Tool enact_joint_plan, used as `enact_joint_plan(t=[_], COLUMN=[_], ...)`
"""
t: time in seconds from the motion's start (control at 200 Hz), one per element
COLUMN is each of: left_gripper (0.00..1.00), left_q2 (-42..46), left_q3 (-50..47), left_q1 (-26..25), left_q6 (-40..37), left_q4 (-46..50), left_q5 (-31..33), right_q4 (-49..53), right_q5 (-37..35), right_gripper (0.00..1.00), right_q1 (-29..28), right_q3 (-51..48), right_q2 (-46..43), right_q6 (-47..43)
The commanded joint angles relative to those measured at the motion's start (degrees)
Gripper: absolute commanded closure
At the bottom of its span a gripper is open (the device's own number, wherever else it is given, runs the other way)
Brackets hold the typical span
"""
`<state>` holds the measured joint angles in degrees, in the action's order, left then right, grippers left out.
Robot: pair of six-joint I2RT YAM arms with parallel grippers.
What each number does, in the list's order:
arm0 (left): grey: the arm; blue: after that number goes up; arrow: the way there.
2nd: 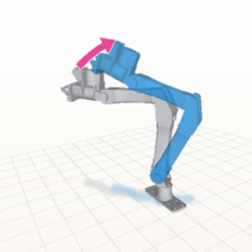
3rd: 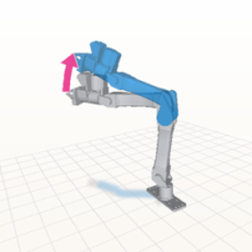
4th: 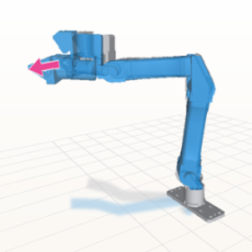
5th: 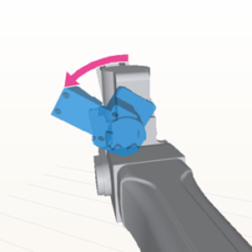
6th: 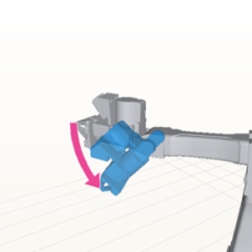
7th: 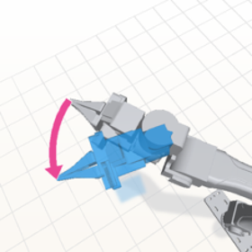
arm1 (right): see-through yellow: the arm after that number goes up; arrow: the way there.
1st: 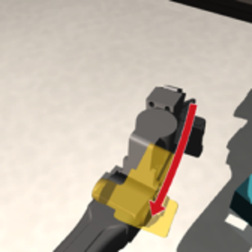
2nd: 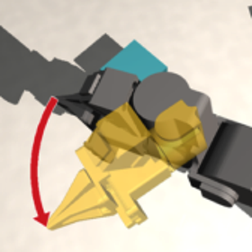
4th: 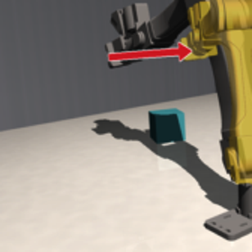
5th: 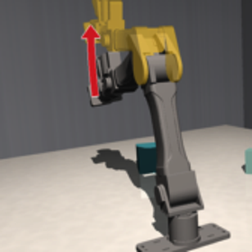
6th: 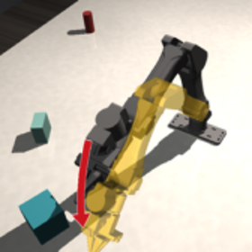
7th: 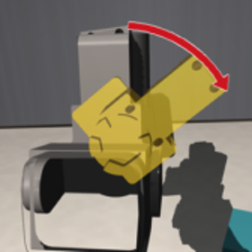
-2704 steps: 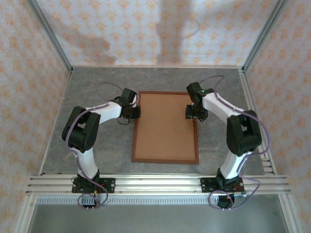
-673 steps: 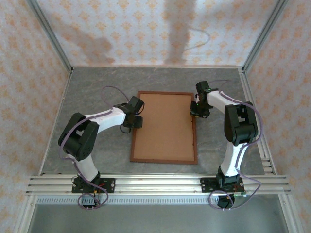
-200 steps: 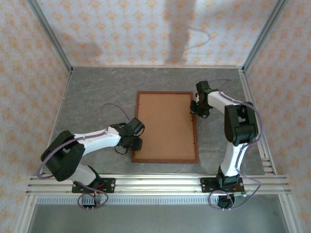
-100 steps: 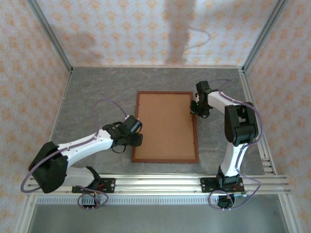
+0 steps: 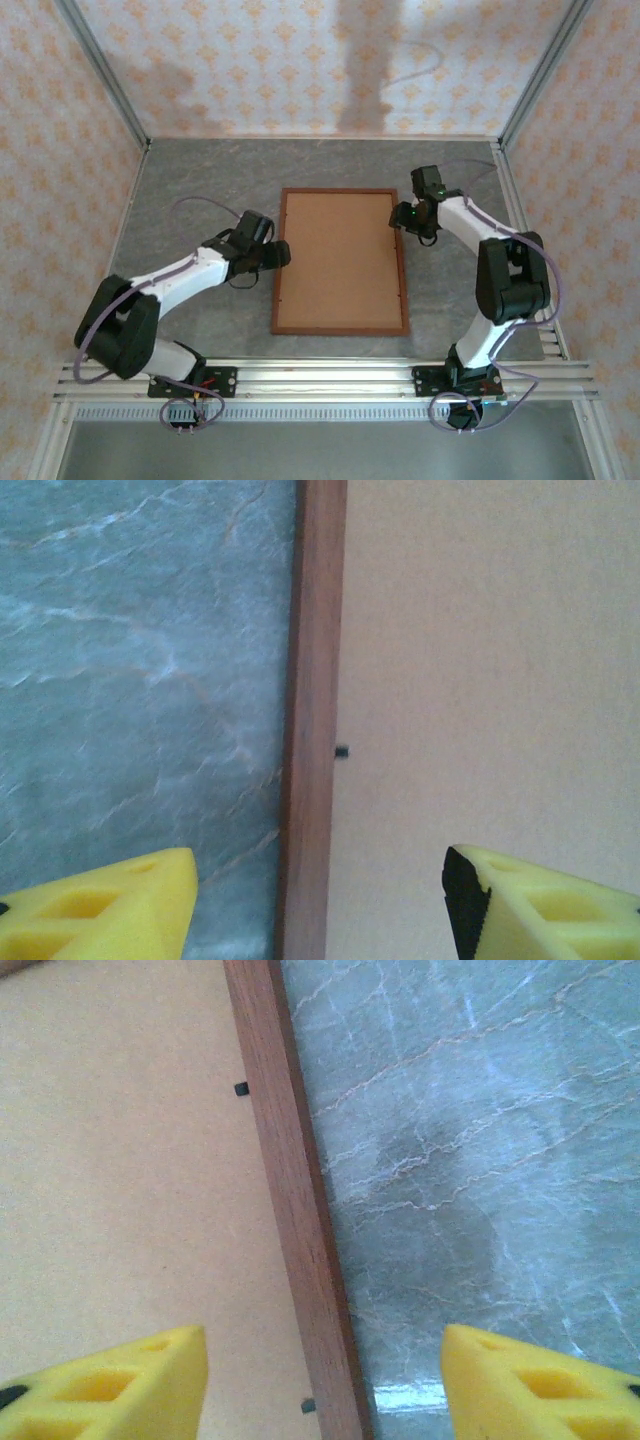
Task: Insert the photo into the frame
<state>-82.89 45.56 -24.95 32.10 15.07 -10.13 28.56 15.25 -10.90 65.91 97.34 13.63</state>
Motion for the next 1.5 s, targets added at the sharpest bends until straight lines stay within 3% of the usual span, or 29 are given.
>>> enact_joint_plan(t=[0.0,0.2,0.526,0.876,1.196,1.376,1.492], left_gripper=[0.30,0.25,0.27,0.42,0.41,0.34,0.32], left_q2=[-4.03,-11.54,-18.10,-10.32,0.13,5.62,8.47], left_q3=[3.79,8.17,9.53,1.92,-8.67,-9.13,-6.72], left_q1=[1.65,2.36,2.16,-0.35,-9.08,-8.61,-5.68], left_q6=[-0.31,-3.04,-3.10,1.09,3.53,-0.79,-3.38], left_q4=[-3.66,-3.91,-6.34,-11.44,-11.03,-1.83,3.30], left_q5=[-2.00,-1.67,-9.55,-17.07,-17.38,-6.85,-0.64], right_q4=[-3.06,-7.11,-8.94,-9.06,-6.49,2.45,7.11], right_q5=[0.87,7.21,10.73,12.54,15.90,15.80,12.22], right_gripper=[0.28,0.23,0.32,0.37,0.38,0.35,0.32], right_q1=[0.09,-0.13,-1.97,-3.63,-10.32,-13.78,-13.79], right_q3=[-2.55,-3.64,-1.13,6.93,27.21,42.24,44.86], right_q2=[-0.30,3.87,8.36,13.03,27.12,33.82,33.10], right_q6=[2.47,4.95,6.27,8.75,11.52,7.95,4.50])
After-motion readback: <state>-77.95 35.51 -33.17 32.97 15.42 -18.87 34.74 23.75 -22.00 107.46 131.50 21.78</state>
